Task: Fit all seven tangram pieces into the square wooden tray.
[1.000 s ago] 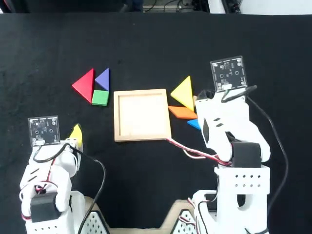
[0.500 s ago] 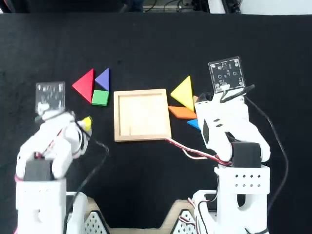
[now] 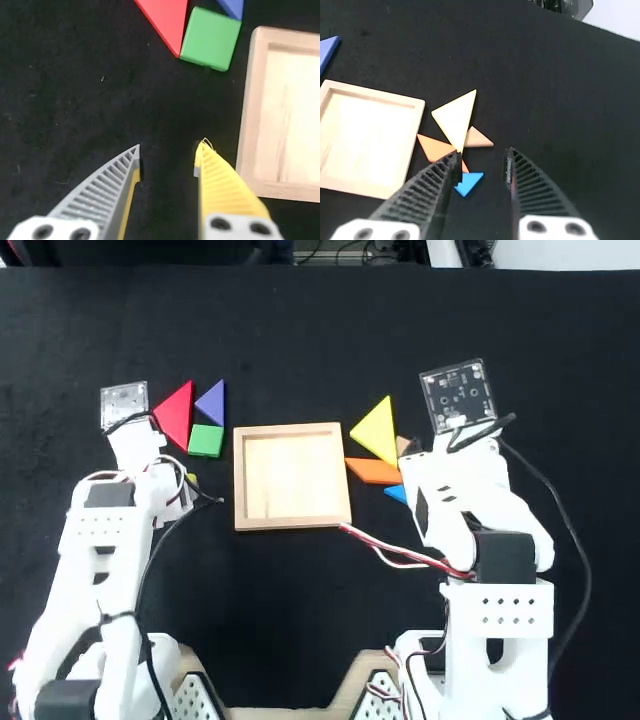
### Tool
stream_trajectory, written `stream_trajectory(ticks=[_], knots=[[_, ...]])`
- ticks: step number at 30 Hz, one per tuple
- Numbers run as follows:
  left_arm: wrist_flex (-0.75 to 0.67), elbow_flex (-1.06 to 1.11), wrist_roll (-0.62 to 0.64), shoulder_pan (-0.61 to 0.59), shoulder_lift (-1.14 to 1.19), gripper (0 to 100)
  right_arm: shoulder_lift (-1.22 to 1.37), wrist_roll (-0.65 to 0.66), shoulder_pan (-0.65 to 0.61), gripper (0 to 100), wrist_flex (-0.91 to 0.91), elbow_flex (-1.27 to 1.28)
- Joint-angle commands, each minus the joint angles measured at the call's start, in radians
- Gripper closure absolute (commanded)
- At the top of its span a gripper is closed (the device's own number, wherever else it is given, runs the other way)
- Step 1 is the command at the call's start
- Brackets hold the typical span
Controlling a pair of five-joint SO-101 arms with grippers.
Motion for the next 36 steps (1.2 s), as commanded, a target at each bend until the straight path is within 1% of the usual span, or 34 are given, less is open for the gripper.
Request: stream_trajectory(ticks=[1, 6, 9, 13, 17, 19, 21, 27, 32, 36], knots=[[-0.044, -0.05, 0.008, 0.001, 0.058, 81, 0.005, 0.028, -0.044, 84.7, -0.051, -0.054], [-0.048, -0.048, 0.008, 0.039, 0.135, 81, 0.019, 0.025, -0.115, 84.7, -0.057, -0.062], [-0.054, -0.05, 0.008, 0.068, 0.186, 82, 0.093, 0.023, -0.14, 84.7, -0.057, -0.107], [-0.098, -0.045, 0.008, 0.07, 0.204, 82, 0.259, 0.017, -0.137, 84.7, -0.048, -0.217], [-0.123, -0.044, 0.011, 0.071, 0.204, 82, 0.371, -0.063, -0.14, 84.7, -0.025, -0.285], [-0.137, -0.035, 0.014, 0.073, 0.206, 82, 0.377, -0.092, -0.14, 84.7, 0.0, -0.298], [-0.169, -0.012, 0.015, 0.074, 0.206, 82, 0.364, -0.094, -0.14, 84.7, 0.003, -0.298], [-0.239, 0.044, 0.009, 0.128, 0.206, 82, 0.346, -0.097, -0.14, 84.4, 0.008, -0.294], [-0.236, 0.042, 0.012, 0.107, 0.206, 82, 0.395, -0.089, -0.141, 84.6, 0.002, -0.243], [-0.241, 0.045, 0.015, 0.107, 0.206, 82, 0.483, -0.089, -0.141, 84.6, -0.006, -0.275]])
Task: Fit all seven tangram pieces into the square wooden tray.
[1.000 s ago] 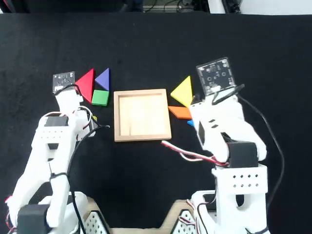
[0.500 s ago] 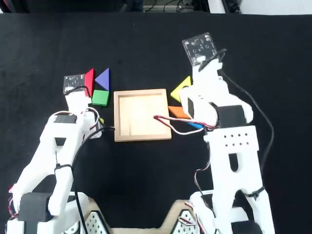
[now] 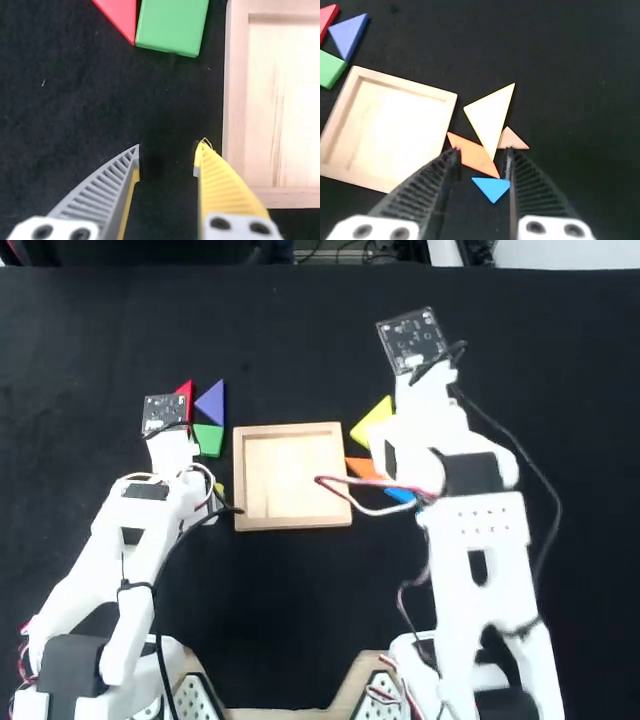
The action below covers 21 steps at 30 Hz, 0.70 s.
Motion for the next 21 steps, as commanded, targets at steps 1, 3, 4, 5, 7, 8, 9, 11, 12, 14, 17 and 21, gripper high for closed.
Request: stream_trajectory(ticks=[1, 3, 4, 5, 7, 8, 9, 11, 12, 14, 17, 21], knots=[[-0.014, -0.004, 0.008, -0.005, 0.0, 82, 0.088, -0.002, -0.017, 84.6, -0.012, -0.061], [-0.014, -0.004, 0.008, -0.005, 0.0, 82, 0.13, -0.002, -0.017, 84.7, -0.003, -0.122], [-0.014, -0.004, 0.008, -0.005, 0.0, 82, 0.151, -0.002, -0.017, 84.7, 0.0, -0.154], [-0.014, -0.004, 0.008, -0.005, 0.0, 82, 0.174, -0.002, -0.017, 84.7, 0.005, -0.186], [-0.014, -0.002, 0.008, -0.005, 0.0, 82, 0.237, -0.002, -0.015, 84.7, 0.006, -0.242], [-0.014, -0.002, 0.008, -0.005, 0.0, 82, 0.274, -0.003, -0.015, 84.7, 0.006, -0.262], [-0.014, -0.002, 0.008, -0.007, 0.0, 82, 0.314, -0.003, -0.015, 84.7, 0.006, -0.28], [-0.014, -0.002, 0.008, -0.007, 0.0, 82, 0.398, -0.003, -0.015, 84.7, 0.006, -0.311], [-0.015, -0.002, 0.008, -0.007, 0.0, 82, 0.44, -0.003, -0.015, 84.7, 0.006, -0.325], [-0.015, -0.004, 0.008, -0.007, 0.0, 82, 0.512, -0.003, -0.015, 84.7, 0.005, -0.351], [-0.015, -0.008, 0.008, -0.007, 0.005, 82, 0.598, -0.009, -0.015, 84.7, 0.005, -0.383], [-0.017, -0.012, 0.006, -0.007, 0.006, 82, 0.667, -0.009, -0.012, 84.7, 0.005, -0.406]])
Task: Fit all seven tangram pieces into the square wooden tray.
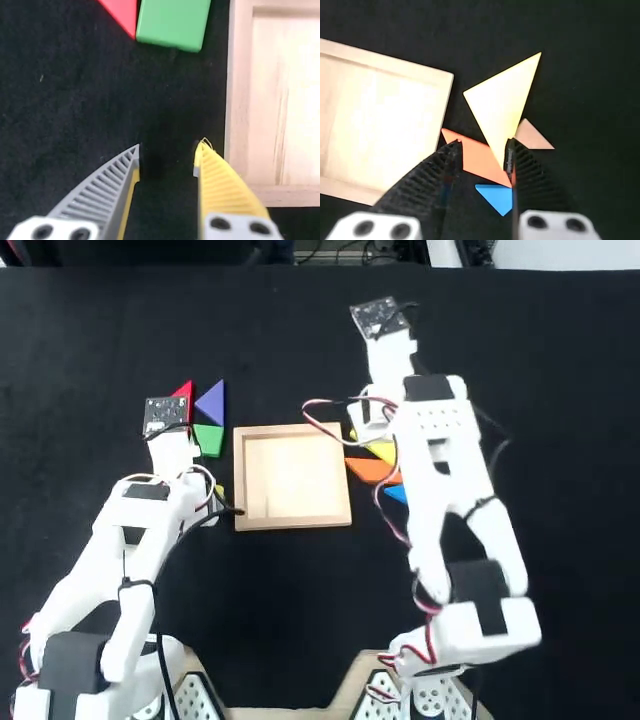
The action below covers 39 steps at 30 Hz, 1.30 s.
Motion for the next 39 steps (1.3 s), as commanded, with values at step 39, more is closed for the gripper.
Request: stream_trajectory(ticks=[39], knots=[[-0.054, -0.005, 0.0, 0.001, -0.002, 82, 0.512, -0.035, -0.044, 69.8, 0.216, -0.535]])
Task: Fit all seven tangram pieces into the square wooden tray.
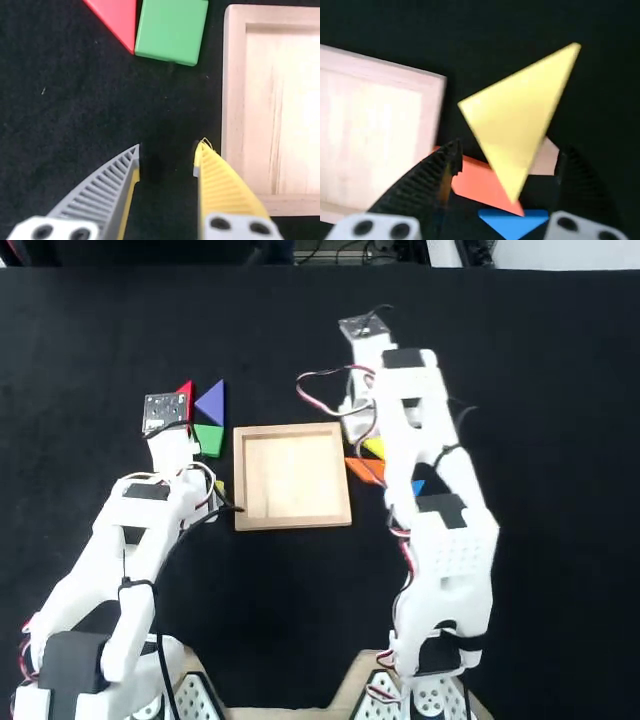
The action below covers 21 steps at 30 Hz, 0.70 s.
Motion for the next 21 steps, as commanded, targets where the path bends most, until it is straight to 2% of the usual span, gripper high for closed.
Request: stream_trajectory(ticks=[1, 18, 21], knots=[[-0.015, -0.005, 0.0, 0.001, -0.003, 82, -0.005, -0.015, -0.031, 69.8, -0.002, -0.053], [-0.014, -0.005, 0.0, 0.001, -0.003, 82, 0.147, -0.008, -0.025, 69.8, -0.014, -0.133], [-0.014, -0.005, 0.0, 0.001, -0.003, 82, 0.15, 0.043, -0.025, 72.1, -0.014, -0.14]])
